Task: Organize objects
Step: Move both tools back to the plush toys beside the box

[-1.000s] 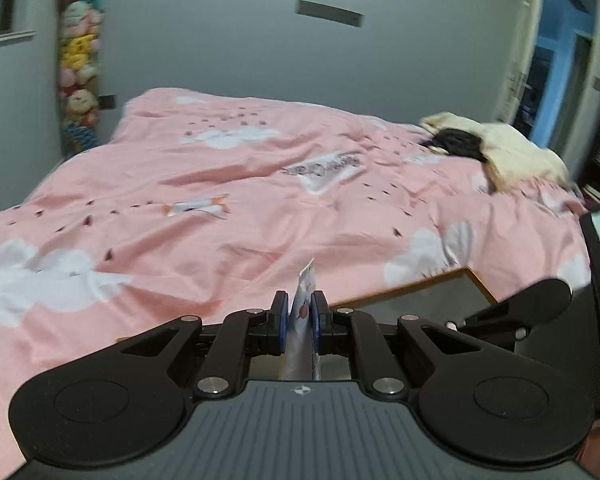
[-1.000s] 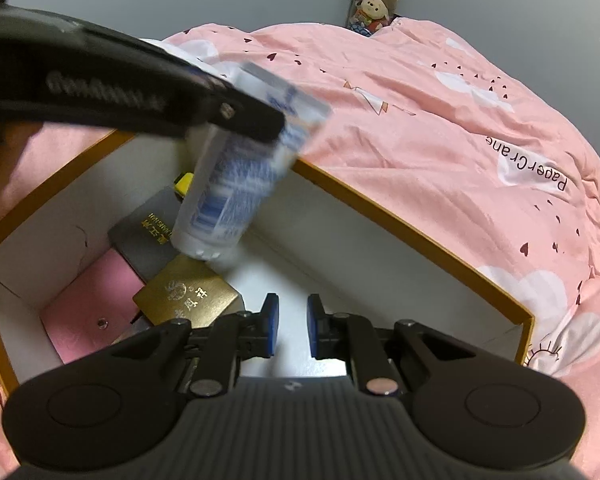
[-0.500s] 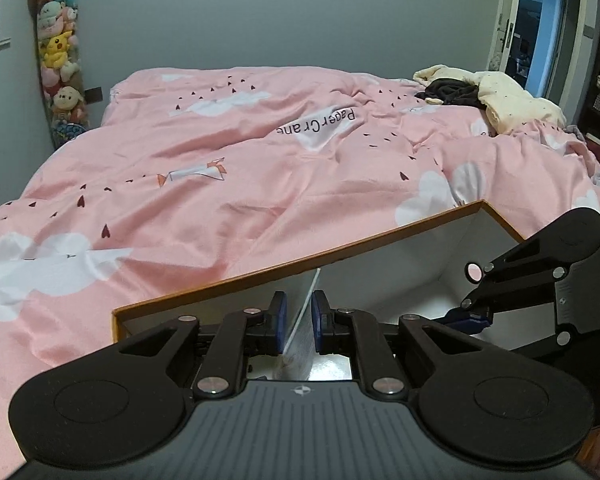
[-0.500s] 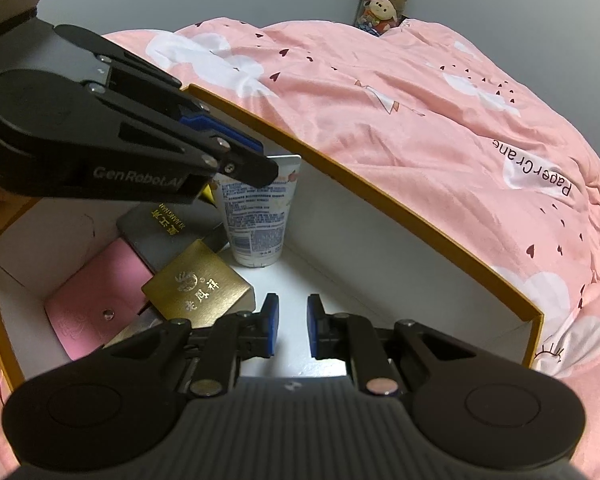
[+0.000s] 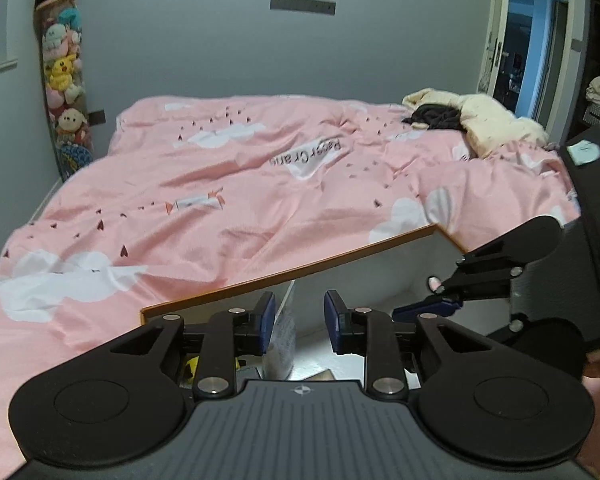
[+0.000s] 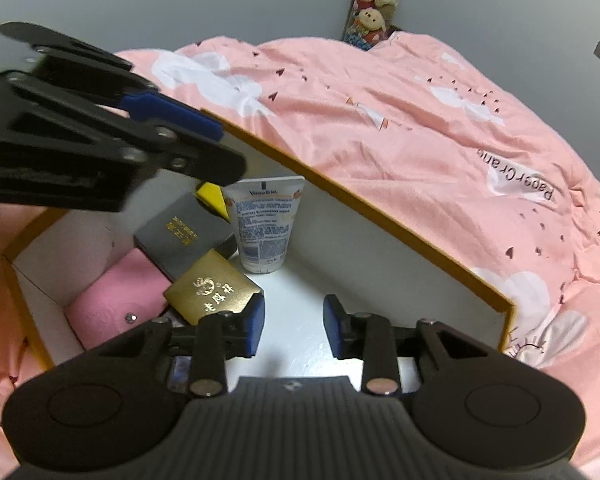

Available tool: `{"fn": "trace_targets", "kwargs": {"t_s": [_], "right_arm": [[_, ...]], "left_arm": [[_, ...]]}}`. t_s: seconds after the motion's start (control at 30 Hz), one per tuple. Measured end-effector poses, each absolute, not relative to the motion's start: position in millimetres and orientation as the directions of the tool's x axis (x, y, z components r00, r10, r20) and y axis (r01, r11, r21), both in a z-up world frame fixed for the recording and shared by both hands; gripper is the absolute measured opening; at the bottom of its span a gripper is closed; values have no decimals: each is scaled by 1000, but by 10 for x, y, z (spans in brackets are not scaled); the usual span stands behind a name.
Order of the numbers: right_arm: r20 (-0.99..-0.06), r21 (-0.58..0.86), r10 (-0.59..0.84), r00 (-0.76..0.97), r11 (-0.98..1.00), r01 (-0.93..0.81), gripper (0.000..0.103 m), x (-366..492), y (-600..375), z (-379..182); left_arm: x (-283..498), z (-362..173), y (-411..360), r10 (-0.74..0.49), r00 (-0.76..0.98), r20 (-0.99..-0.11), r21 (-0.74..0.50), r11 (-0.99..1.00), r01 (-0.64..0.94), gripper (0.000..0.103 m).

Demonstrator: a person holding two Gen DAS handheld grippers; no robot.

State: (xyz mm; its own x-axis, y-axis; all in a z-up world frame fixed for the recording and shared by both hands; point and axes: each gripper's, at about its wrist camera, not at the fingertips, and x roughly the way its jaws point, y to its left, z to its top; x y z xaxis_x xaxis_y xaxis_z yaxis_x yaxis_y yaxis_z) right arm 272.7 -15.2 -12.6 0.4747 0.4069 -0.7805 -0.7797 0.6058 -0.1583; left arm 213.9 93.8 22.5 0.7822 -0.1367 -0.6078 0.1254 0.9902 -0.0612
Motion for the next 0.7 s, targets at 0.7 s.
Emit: {"fn": "trace_targets", "kwargs": {"t_s": [0.7], "right_arm": [[-678,-16,338,653,881,-472,55,1221,-1413,195]], "left_arm": [[796,404,447,-316,746,-587,-274,944,184,31]]}}
